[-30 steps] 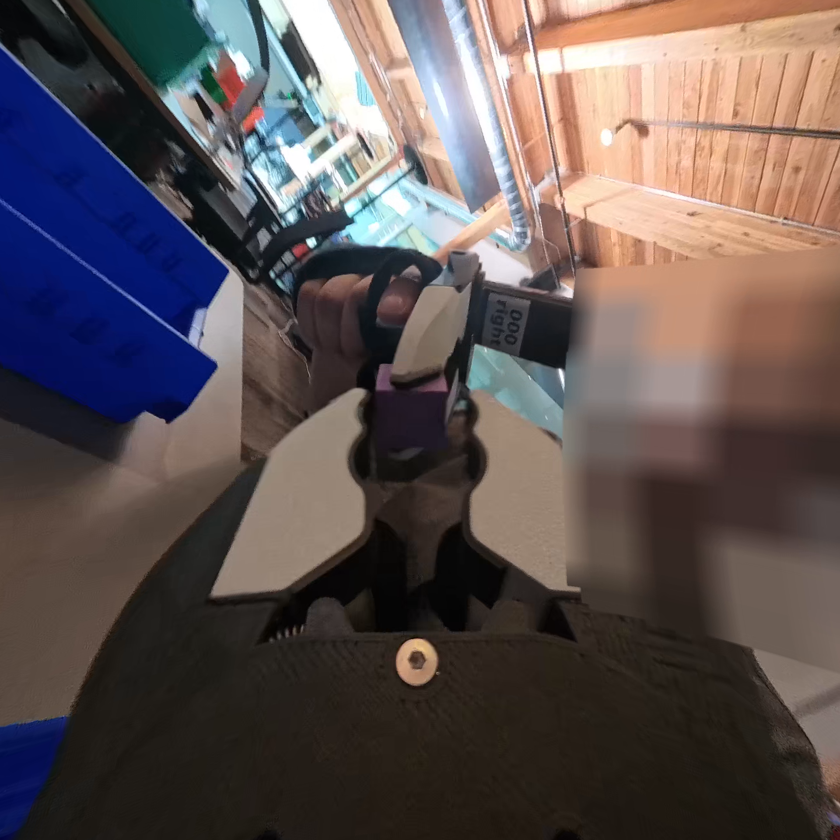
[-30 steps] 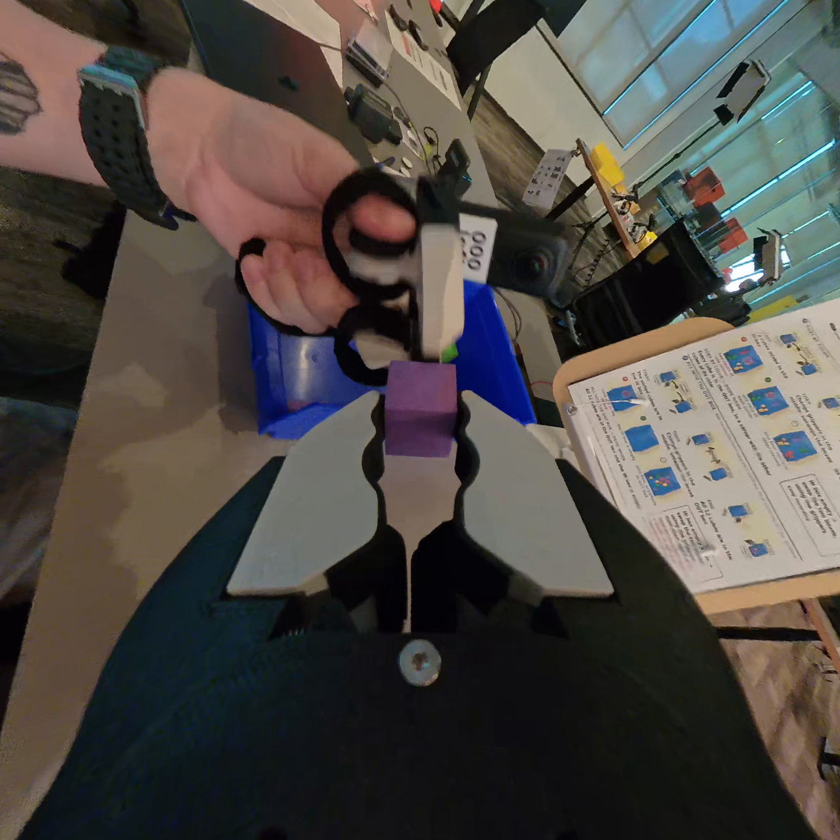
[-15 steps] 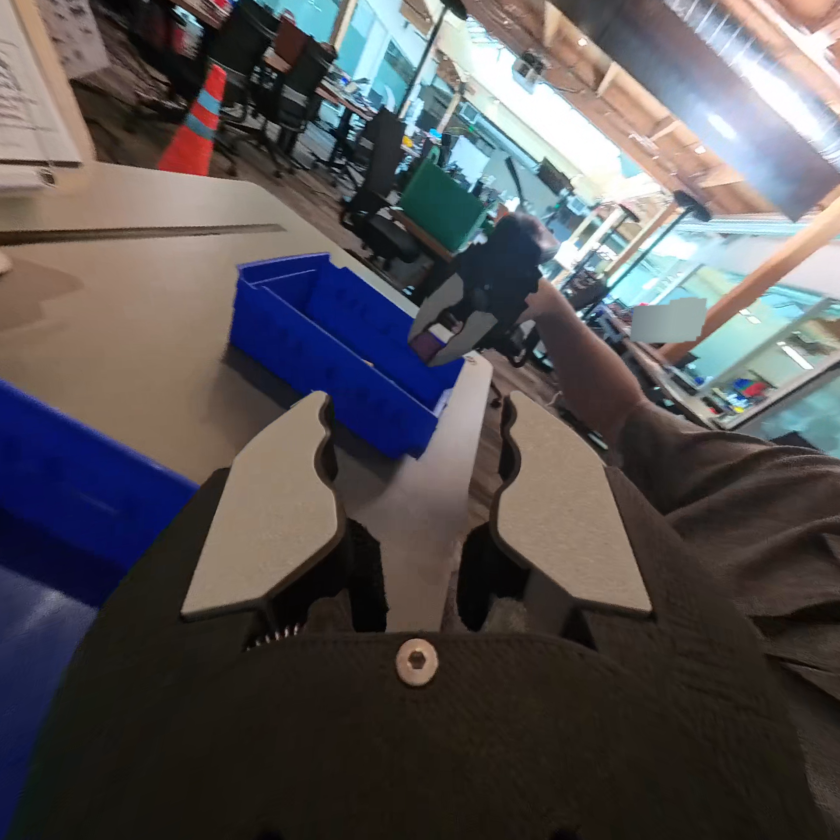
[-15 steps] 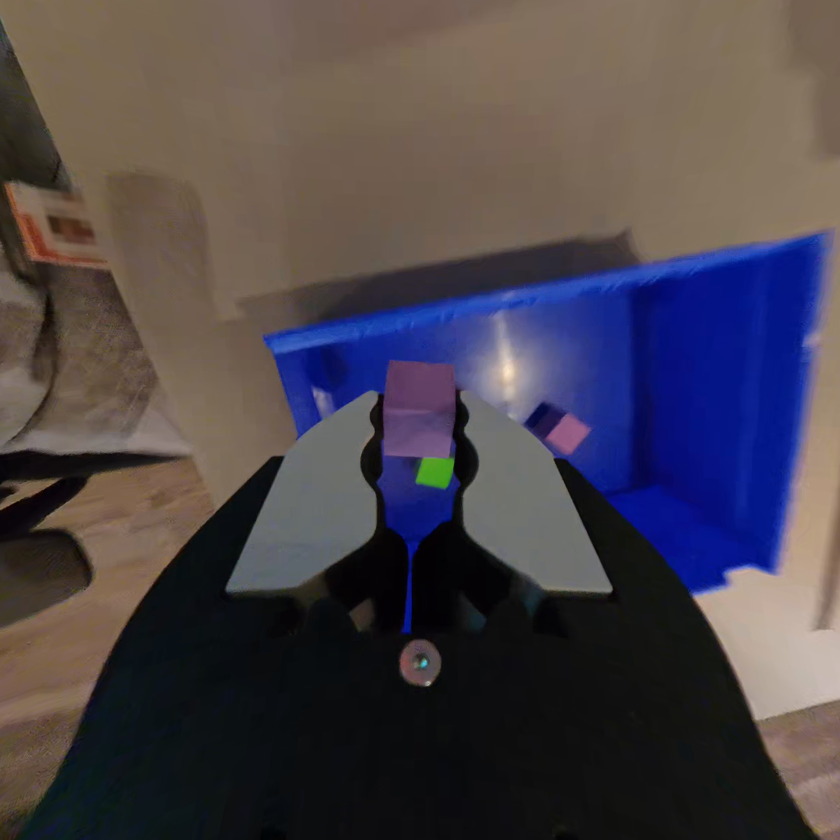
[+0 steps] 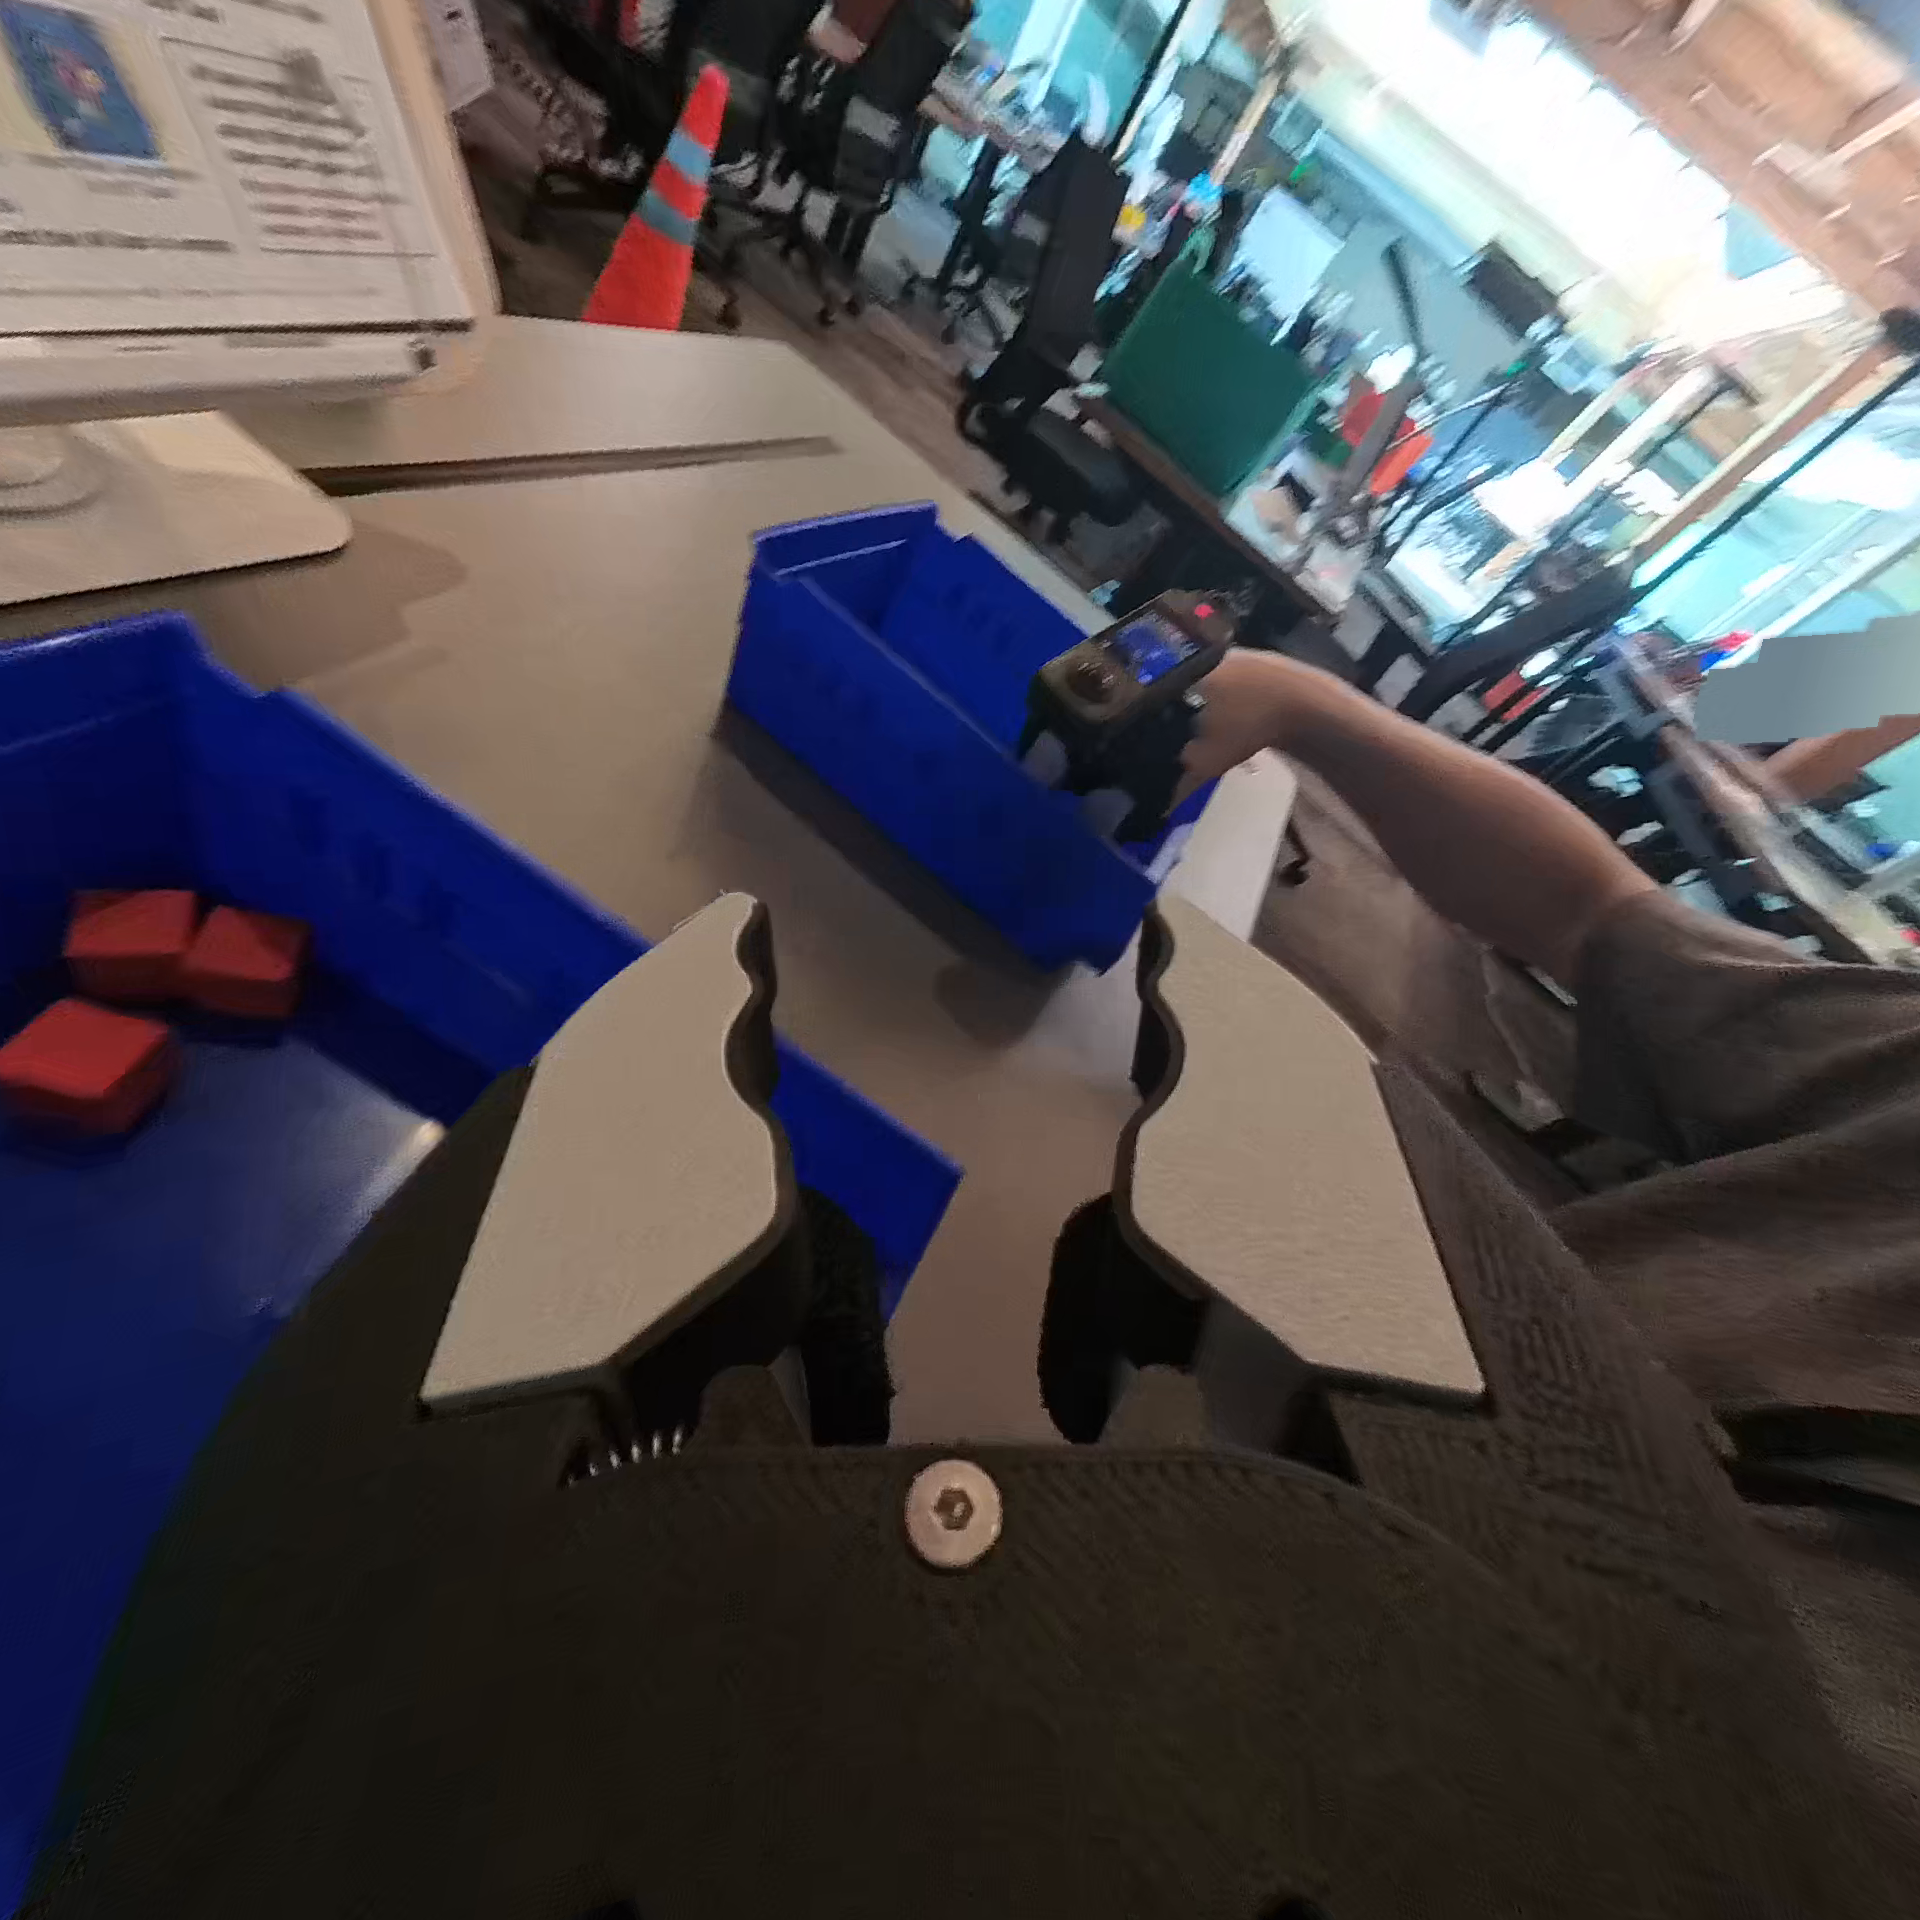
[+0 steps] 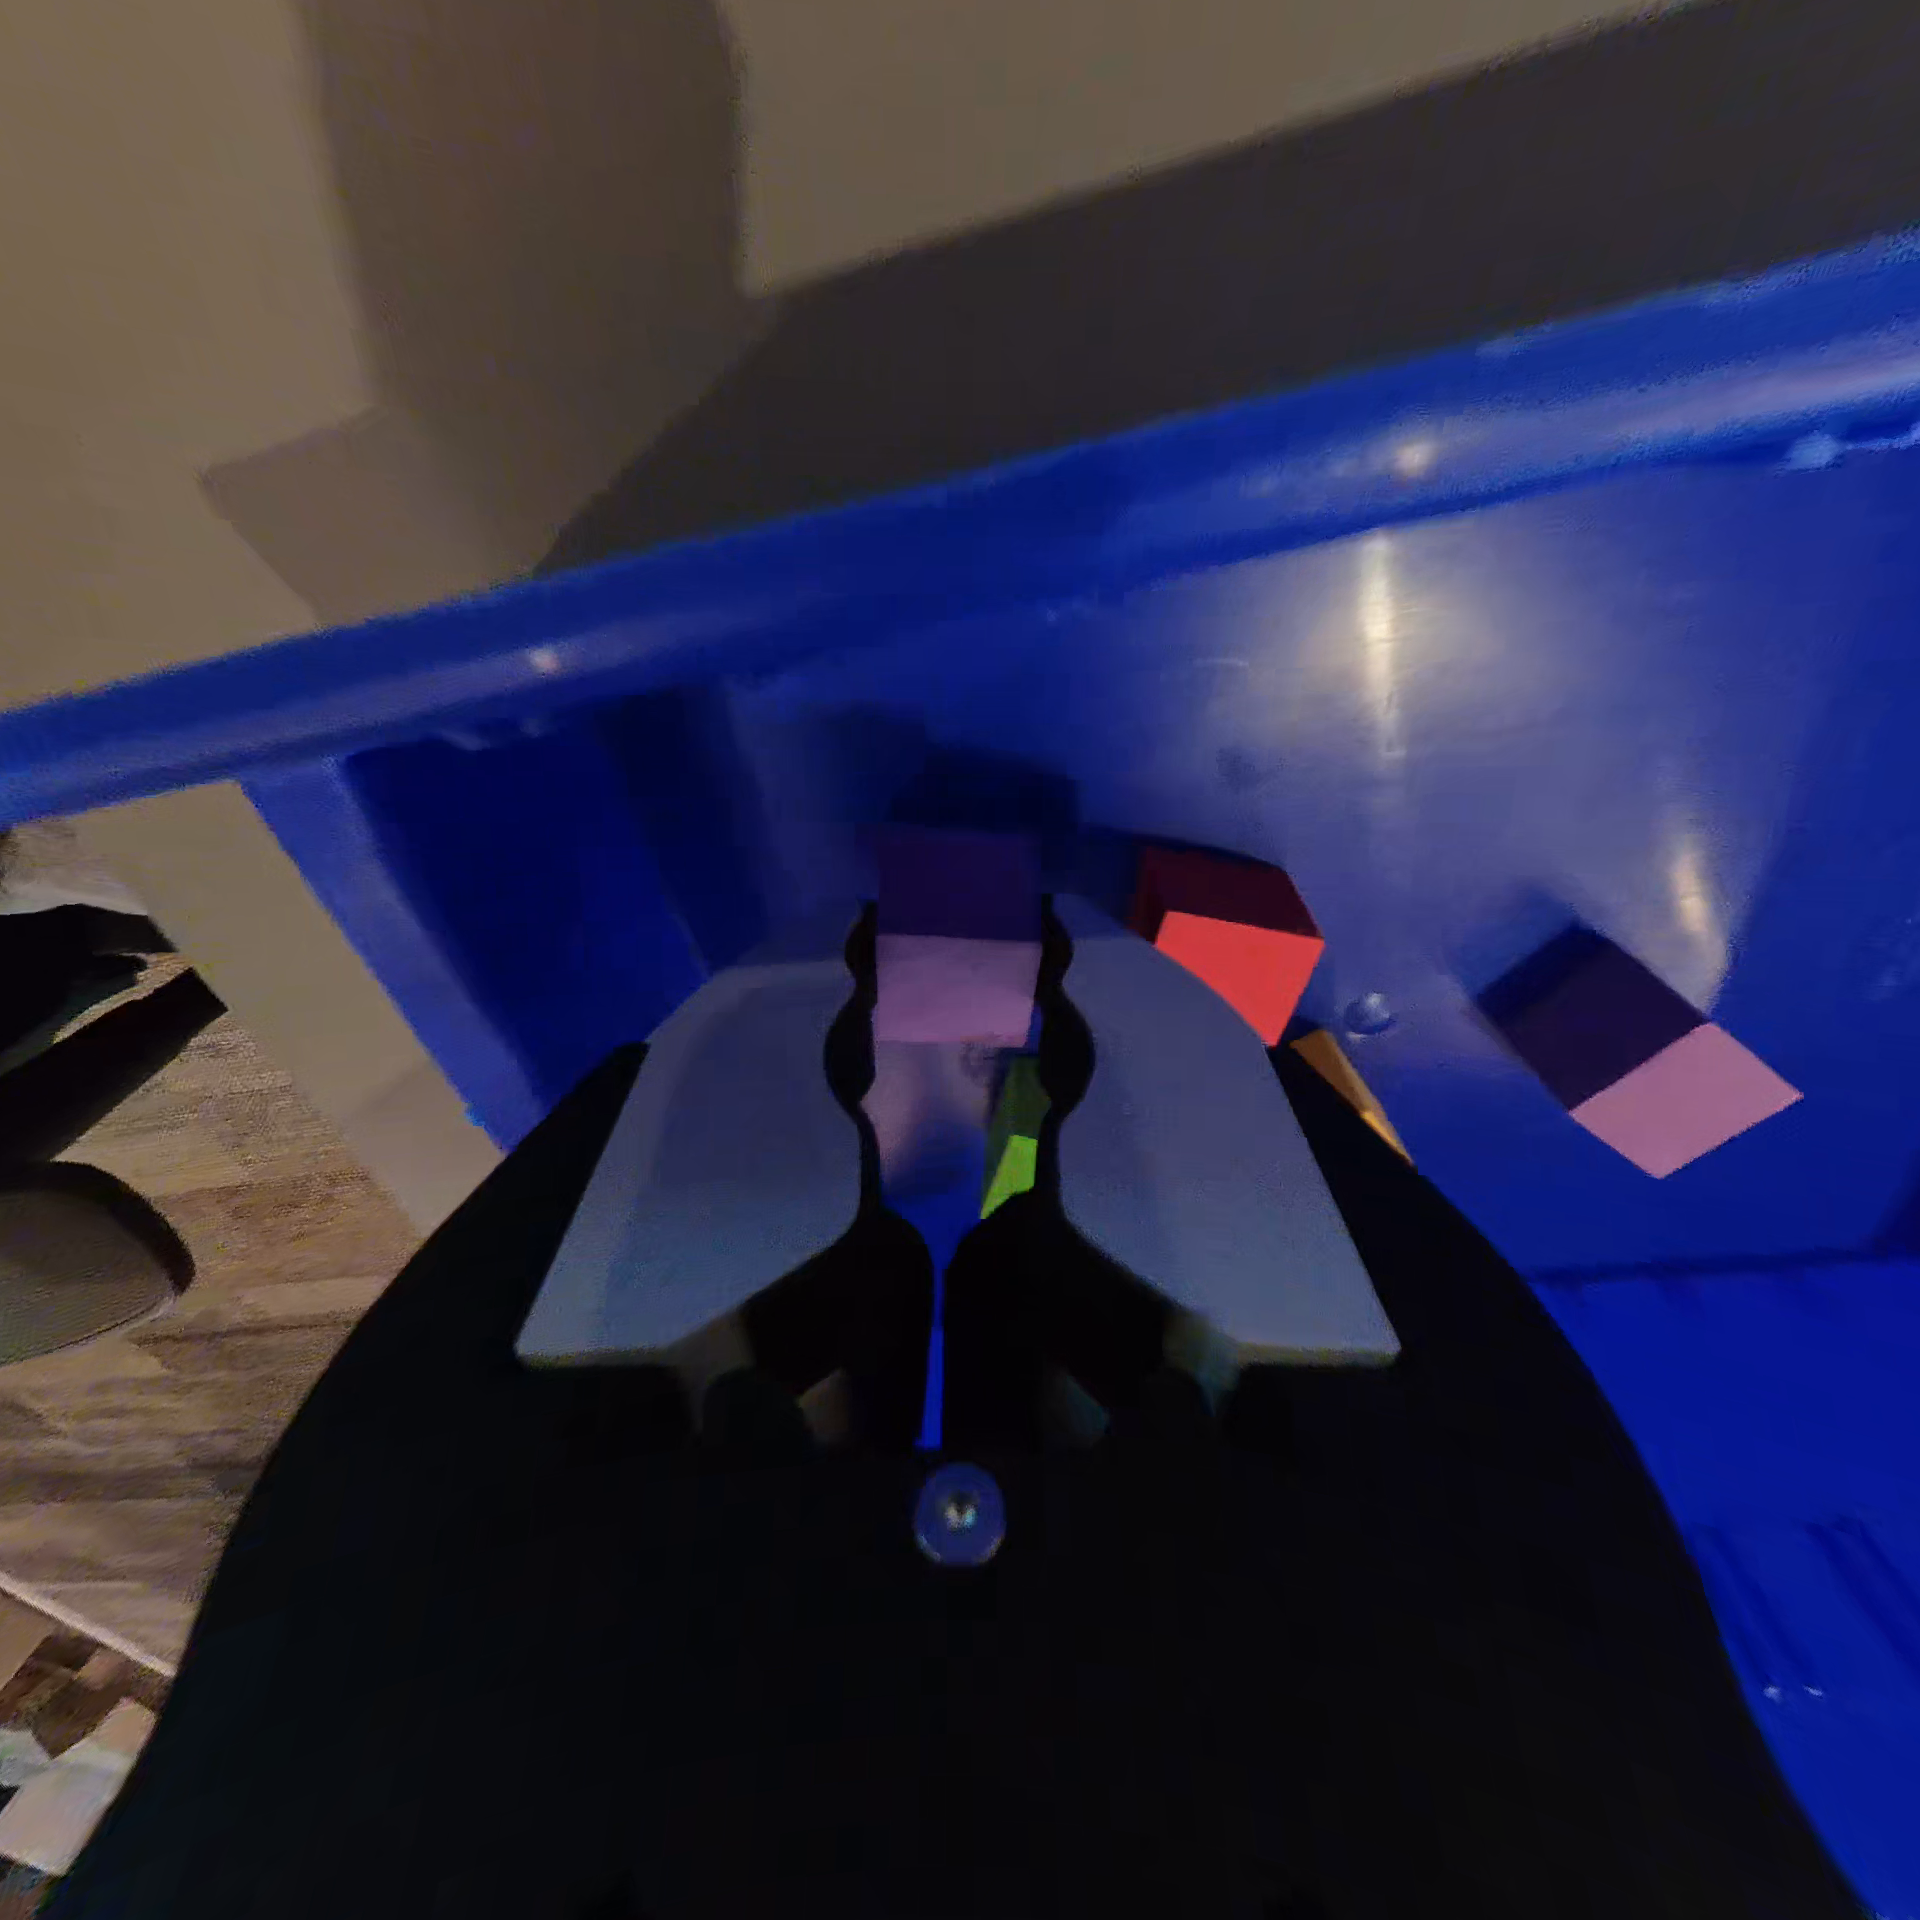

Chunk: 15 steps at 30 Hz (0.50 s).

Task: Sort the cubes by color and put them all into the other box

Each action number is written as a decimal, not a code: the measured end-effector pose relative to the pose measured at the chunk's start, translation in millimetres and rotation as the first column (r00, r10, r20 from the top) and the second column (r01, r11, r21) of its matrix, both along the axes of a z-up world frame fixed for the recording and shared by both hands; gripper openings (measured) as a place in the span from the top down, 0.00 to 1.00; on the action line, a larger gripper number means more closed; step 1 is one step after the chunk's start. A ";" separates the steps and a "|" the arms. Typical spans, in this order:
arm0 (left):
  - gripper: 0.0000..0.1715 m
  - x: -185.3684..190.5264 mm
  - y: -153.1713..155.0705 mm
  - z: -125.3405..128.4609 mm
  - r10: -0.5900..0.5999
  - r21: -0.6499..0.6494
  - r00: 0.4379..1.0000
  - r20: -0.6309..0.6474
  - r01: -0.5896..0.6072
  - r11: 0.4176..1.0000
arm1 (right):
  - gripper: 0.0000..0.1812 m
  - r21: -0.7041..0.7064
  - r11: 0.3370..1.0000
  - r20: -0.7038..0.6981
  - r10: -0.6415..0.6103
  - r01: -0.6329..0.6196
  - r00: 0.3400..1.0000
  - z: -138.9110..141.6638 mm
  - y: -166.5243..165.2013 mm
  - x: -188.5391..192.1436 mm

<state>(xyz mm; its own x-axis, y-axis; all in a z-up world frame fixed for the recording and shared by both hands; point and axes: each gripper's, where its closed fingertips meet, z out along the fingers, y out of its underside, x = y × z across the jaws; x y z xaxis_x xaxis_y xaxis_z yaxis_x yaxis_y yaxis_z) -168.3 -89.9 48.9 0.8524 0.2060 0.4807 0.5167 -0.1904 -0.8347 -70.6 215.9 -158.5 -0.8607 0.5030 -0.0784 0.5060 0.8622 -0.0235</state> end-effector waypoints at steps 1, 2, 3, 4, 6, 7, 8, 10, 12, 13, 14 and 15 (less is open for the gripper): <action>0.60 -6.1 -6.3 -6.9 0.023 -0.062 1.000 -0.010 -0.023 0.998 | 0.84 0.009 1.000 -0.007 -0.003 0.003 1.000 -0.2 1.7 -3.0; 0.60 -12.0 -13.6 -16.3 0.041 -0.147 0.999 -0.025 -0.044 0.988 | 0.84 0.033 0.999 -0.020 -0.001 0.002 1.000 -0.6 5.5 -6.1; 0.60 -16.4 -21.5 -27.8 0.045 -0.247 0.998 -0.045 -0.055 0.967 | 0.84 0.058 0.998 -0.023 0.002 -0.001 1.000 -1.0 9.2 -7.5; 0.60 -19.1 -29.4 -39.8 0.031 -0.351 0.997 -0.068 -0.053 0.935 | 0.84 0.069 0.998 -0.026 0.001 0.001 1.000 -1.4 10.7 -8.8; 0.60 -19.6 -42.8 -65.4 -0.067 -0.549 0.990 -0.123 -0.011 0.836 | 0.84 0.086 0.996 -0.021 -0.003 0.005 1.000 -2.5 12.9 -9.1; 0.60 -18.9 -49.5 -79.1 -0.138 -0.641 0.981 -0.140 0.017 0.767 | 0.83 0.089 0.996 -0.012 -0.012 0.013 1.000 -2.8 13.4 -8.4; 0.59 -18.3 -56.2 -92.4 -0.204 -0.721 0.968 -0.142 0.040 0.692 | 0.76 0.089 0.996 -0.011 -0.026 0.027 1.000 -2.9 13.4 -8.6; 0.59 -15.2 -70.5 -117.3 -0.322 -0.848 0.941 -0.102 0.087 0.522 | 0.69 0.078 0.996 -0.009 -0.048 0.048 0.999 -1.1 12.2 -7.6; 0.59 -24.4 -85.0 -134.5 -0.432 -0.936 0.893 -0.124 0.039 0.350 | 0.69 0.082 0.995 -0.025 -0.053 0.054 0.998 2.8 13.2 -6.7; 0.59 -28.9 -89.2 -140.5 -0.486 -0.958 0.864 -0.133 0.013 0.286 | 0.69 0.079 0.995 -0.037 -0.052 0.054 0.998 5.4 13.0 -6.4; 0.59 -30.4 -89.0 -145.0 -0.517 -0.968 0.847 -0.128 0.007 0.251 | 0.70 0.073 0.996 -0.049 -0.053 0.056 0.997 8.1 12.3 -6.1; 0.59 -26.7 -84.2 -148.9 -0.533 -0.969 0.839 -0.104 0.034 0.243 | 0.70 0.071 0.996 -0.067 -0.052 0.056 0.996 11.1 11.9 -6.2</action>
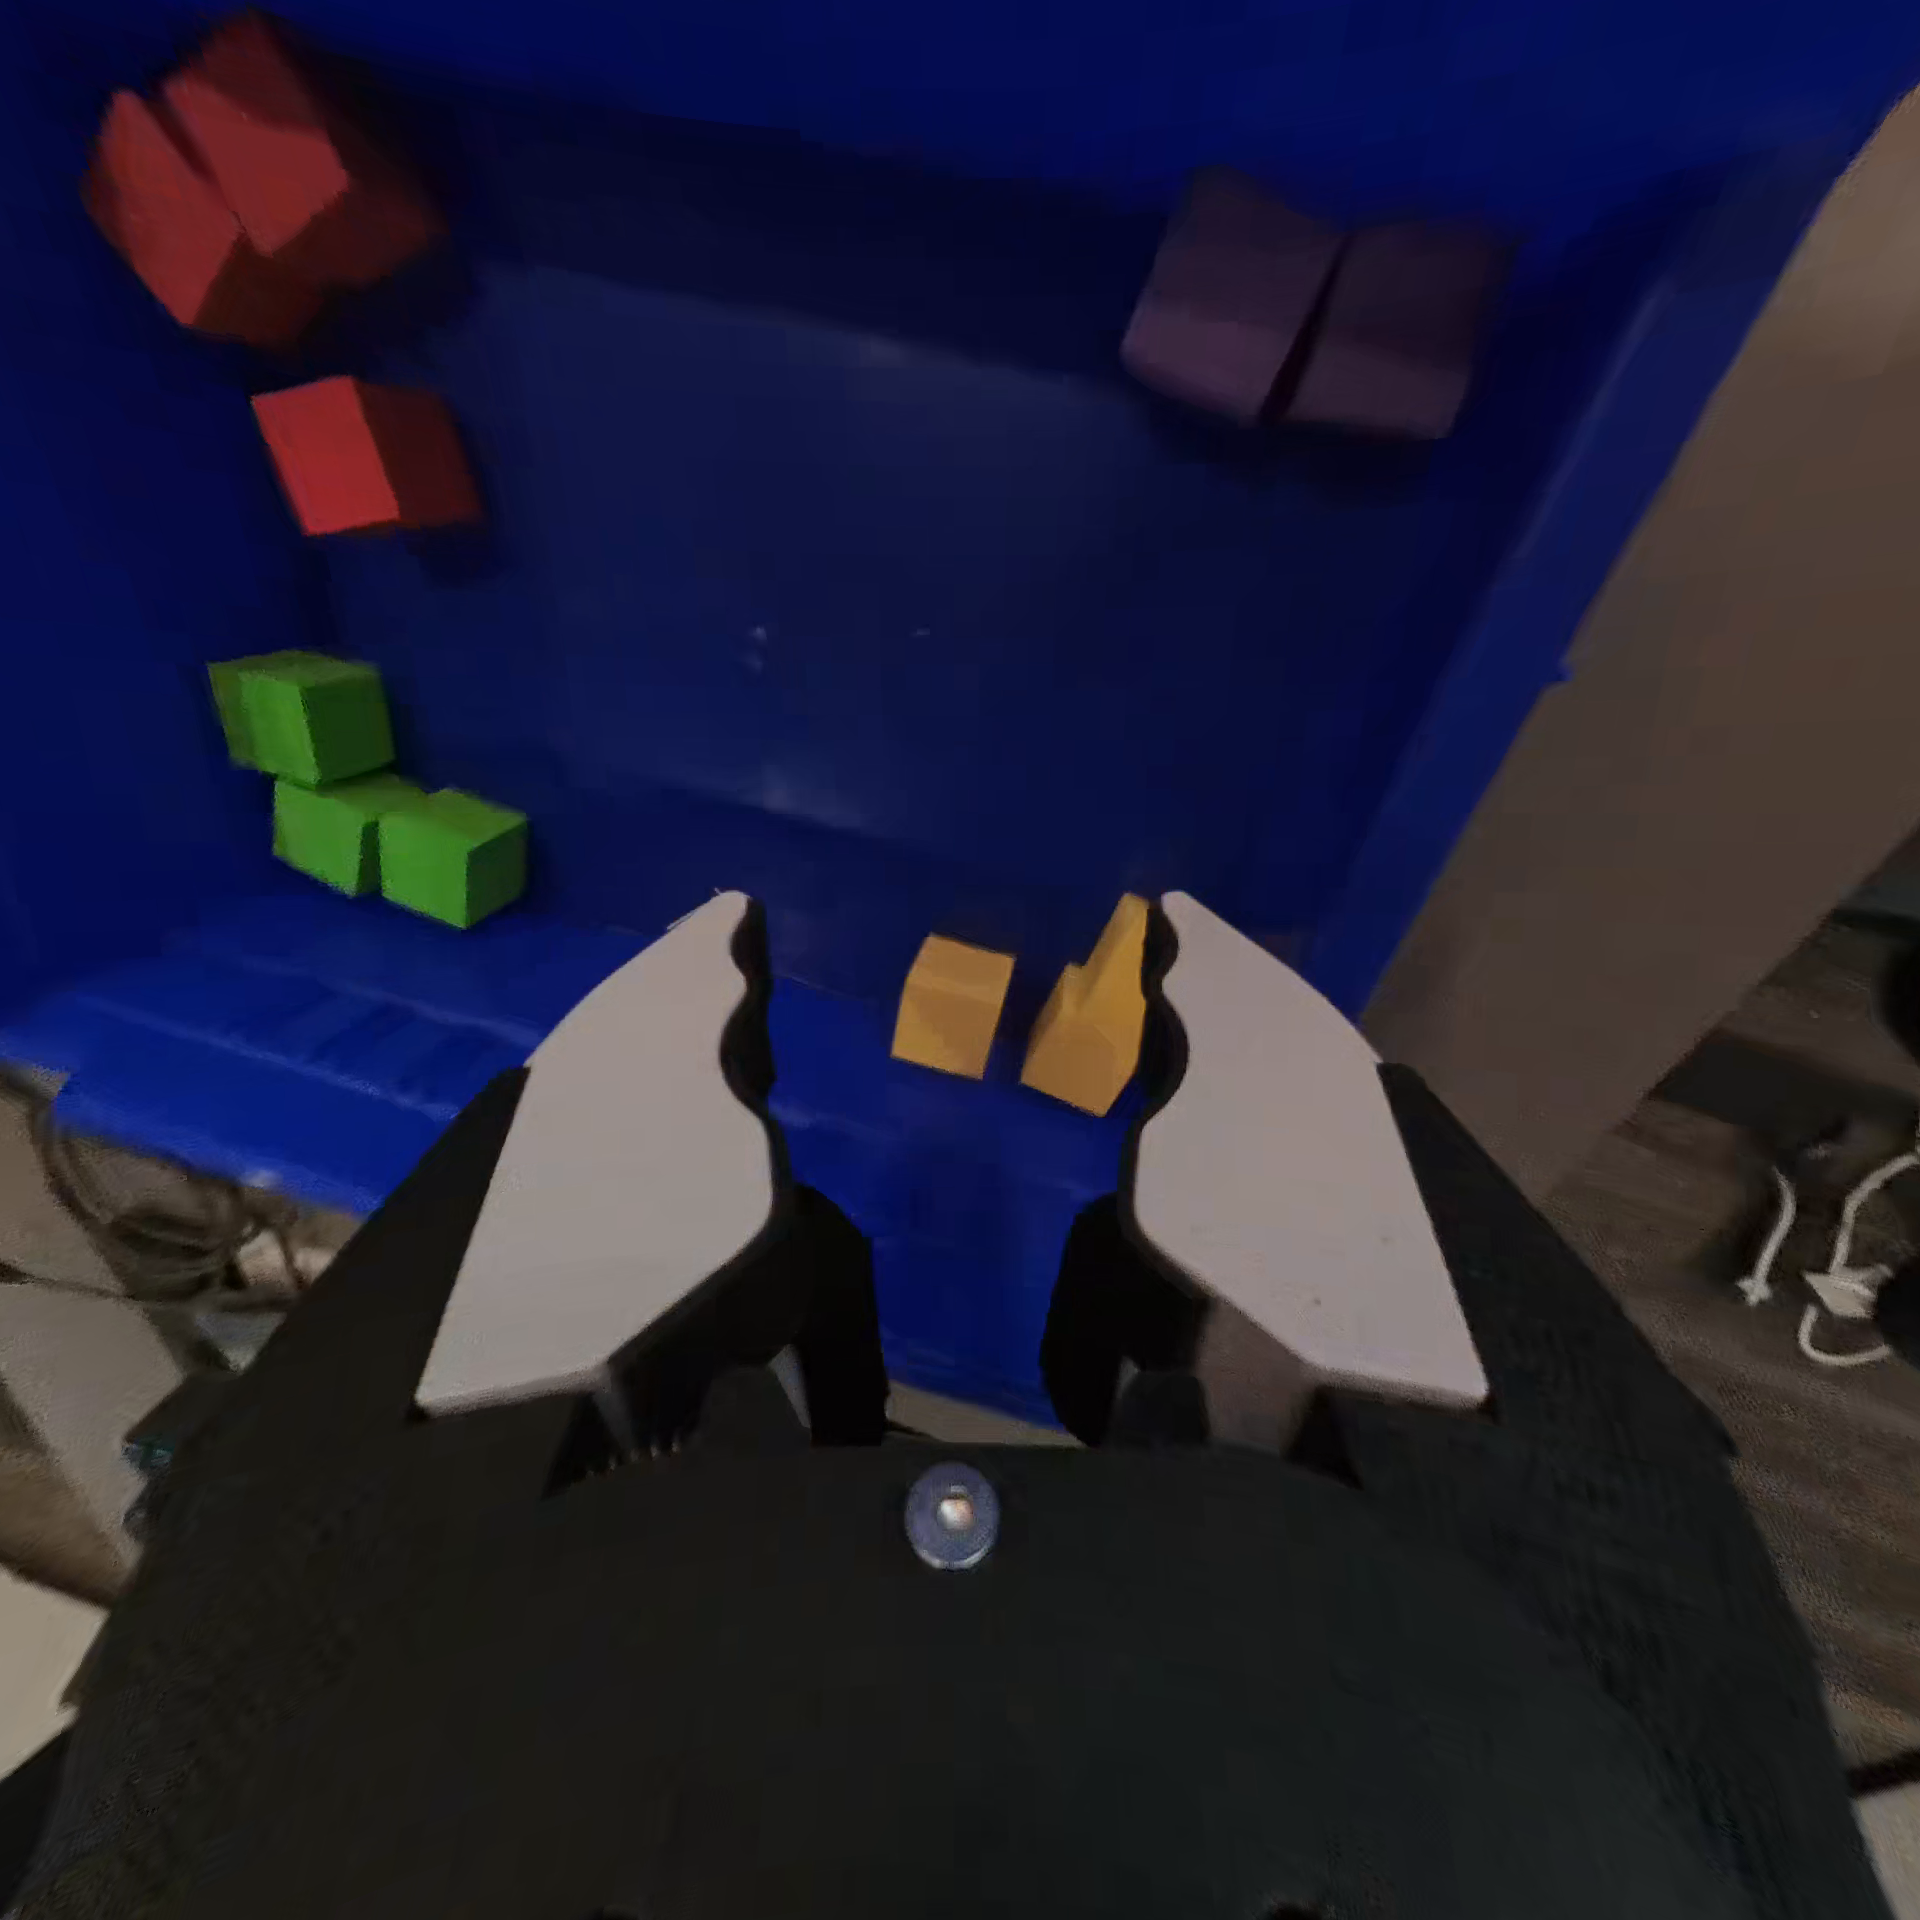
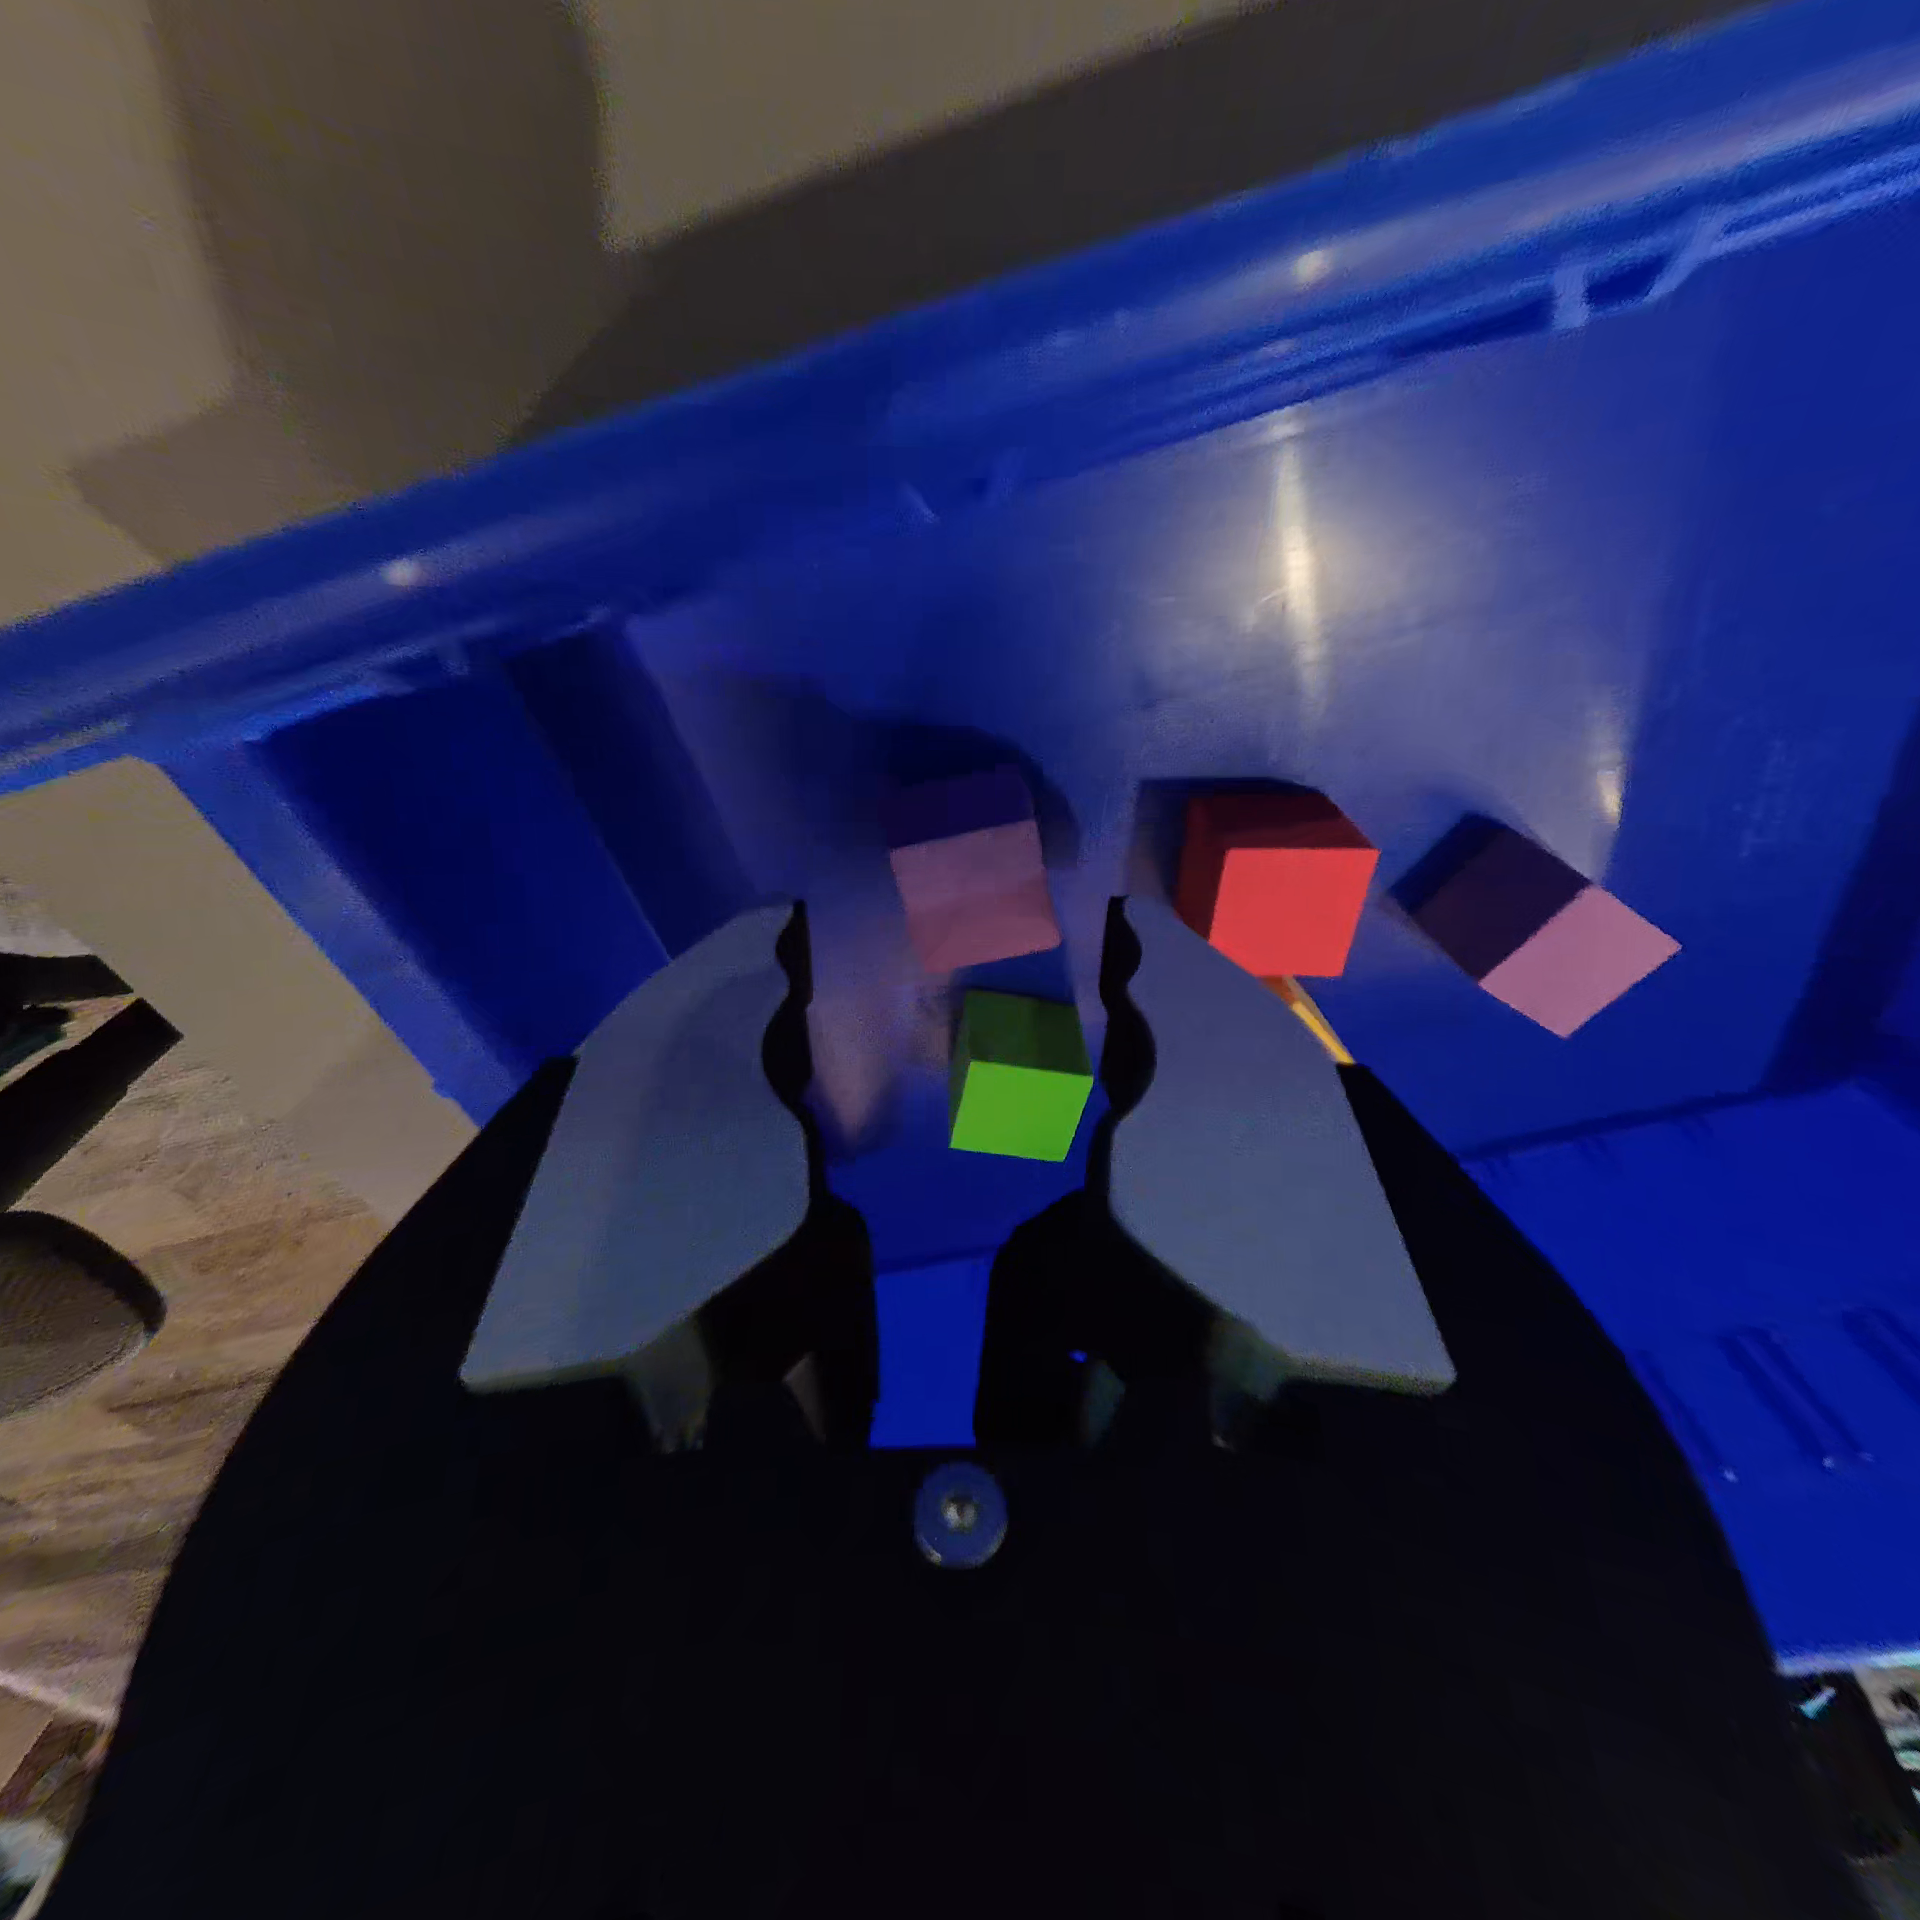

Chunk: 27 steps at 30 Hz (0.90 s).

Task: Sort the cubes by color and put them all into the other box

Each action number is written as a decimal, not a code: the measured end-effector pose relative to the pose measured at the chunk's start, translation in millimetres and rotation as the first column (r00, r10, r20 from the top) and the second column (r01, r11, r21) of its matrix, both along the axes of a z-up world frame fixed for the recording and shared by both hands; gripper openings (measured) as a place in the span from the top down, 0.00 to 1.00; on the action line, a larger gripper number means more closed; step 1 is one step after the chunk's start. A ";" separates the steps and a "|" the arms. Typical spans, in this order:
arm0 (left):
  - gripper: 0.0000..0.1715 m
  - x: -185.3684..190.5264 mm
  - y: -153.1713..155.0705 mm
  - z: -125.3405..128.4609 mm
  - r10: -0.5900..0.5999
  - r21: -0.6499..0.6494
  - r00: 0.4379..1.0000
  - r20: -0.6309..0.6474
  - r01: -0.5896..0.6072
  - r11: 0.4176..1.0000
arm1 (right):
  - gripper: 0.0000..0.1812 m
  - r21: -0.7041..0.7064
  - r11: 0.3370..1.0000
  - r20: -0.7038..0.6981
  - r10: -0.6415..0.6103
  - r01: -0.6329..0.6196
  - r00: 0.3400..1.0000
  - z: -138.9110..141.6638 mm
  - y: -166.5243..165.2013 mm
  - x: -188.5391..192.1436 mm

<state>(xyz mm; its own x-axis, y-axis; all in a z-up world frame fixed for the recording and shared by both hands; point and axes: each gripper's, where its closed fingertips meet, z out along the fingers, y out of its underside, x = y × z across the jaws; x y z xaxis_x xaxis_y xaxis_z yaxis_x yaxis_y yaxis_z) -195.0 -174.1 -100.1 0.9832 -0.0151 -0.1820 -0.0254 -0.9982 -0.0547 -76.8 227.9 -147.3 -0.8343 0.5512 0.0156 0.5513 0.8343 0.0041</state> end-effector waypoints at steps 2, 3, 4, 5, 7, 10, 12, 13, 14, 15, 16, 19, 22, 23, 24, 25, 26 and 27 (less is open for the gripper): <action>0.59 9.0 15.8 -3.9 -0.060 0.023 0.998 0.035 0.059 0.998 | 0.71 0.003 1.000 -0.041 0.009 -0.009 0.999 6.2 -0.3 -0.3; 0.60 9.7 23.3 -4.1 -0.094 0.033 0.995 0.021 0.093 0.995 | 0.72 -0.001 1.000 -0.058 0.011 -0.011 0.998 9.2 -1.0 -0.3; 0.61 8.3 27.8 -4.3 -0.113 0.028 0.994 0.003 0.113 0.993 | 0.72 0.001 1.000 -0.071 0.011 -0.011 0.997 11.9 -0.7 0.0; 0.62 5.1 28.7 -4.5 -0.119 0.007 0.993 -0.011 0.119 0.993 | 0.73 0.006 1.000 -0.081 0.014 -0.014 0.997 14.3 -0.1 0.6; 0.67 -13.0 23.0 -2.3 -0.120 -0.053 0.990 -0.074 0.116 0.992 | 0.73 0.026 0.999 -0.108 0.027 -0.024 0.994 19.0 2.6 0.6; 0.72 -55.1 11.3 5.5 -0.090 -0.101 0.978 -0.190 0.072 0.992 | 0.74 0.032 0.999 -0.142 0.032 -0.028 0.989 26.3 5.4 -1.4; 0.70 -78.4 4.6 6.8 -0.055 -0.118 0.975 -0.215 0.030 0.993 | 0.74 0.022 1.000 -0.153 0.025 -0.022 0.988 29.7 6.0 -2.9; 0.68 -90.6 2.4 7.0 -0.059 -0.129 0.969 -0.240 0.029 0.991 | 0.74 0.021 1.000 -0.157 0.020 -0.017 0.987 30.6 7.0 -3.8; 0.67 -100.2 1.5 6.1 -0.076 -0.137 0.964 -0.254 0.042 0.990 | 0.74 0.019 1.000 -0.158 0.017 -0.014 0.987 30.8 7.6 -3.9; 0.66 -107.0 0.8 3.3 -0.099 -0.146 0.962 -0.253 0.063 0.987 | 0.74 0.016 1.000 -0.157 0.015 -0.013 0.988 30.4 7.9 -3.6; 0.66 -112.3 -0.5 -0.4 -0.124 -0.160 0.961 -0.246 0.086 0.983 | 0.74 0.017 1.000 -0.156 0.015 -0.012 0.988 29.4 8.5 -3.1; 0.66 -123.3 -5.8 -12.0 -0.206 -0.222 0.957 -0.206 0.159 0.962 | 0.74 0.026 1.000 -0.146 0.015 -0.012 0.989 25.6 11.3 -0.1; 0.76 -127.5 -14.3 -23.6 -0.292 -0.301 0.947 -0.133 0.242 0.922 | 0.74 0.028 1.000 -0.138 0.013 -0.010 0.990 23.0 14.0 2.0; 0.76 -129.7 -18.6 -26.8 -0.300 -0.338 0.947 -0.112 0.248 0.908 | 0.74 0.030 0.999 -0.138 0.013 -0.009 0.990 22.4 15.0 2.2; 0.74 -132.8 -22.8 -29.3 -0.306 -0.374 0.947 -0.096 0.250 0.893 | 0.74 0.031 0.999 -0.138 0.013 -0.009 0.990 22.2 15.8 2.2; 0.73 -136.3 -26.3 -31.0 -0.308 -0.409 0.948 -0.086 0.248 0.878 | 0.74 0.029 1.000 -0.138 0.013 -0.009 0.990 21.8 16.1 2.3; 0.71 -140.5 -27.8 -32.2 -0.305 -0.432 0.949 -0.083 0.242 0.869 | 0.74 0.027 1.000 -0.140 0.012 -0.009 0.990 21.6 16.0 2.1; 0.71 -144.5 -27.9 -33.3 -0.301 -0.446 0.950 -0.083 0.234 0.864 | 0.74 0.023 1.000 -0.144 0.013 -0.010 0.990 21.3 15.5 1.7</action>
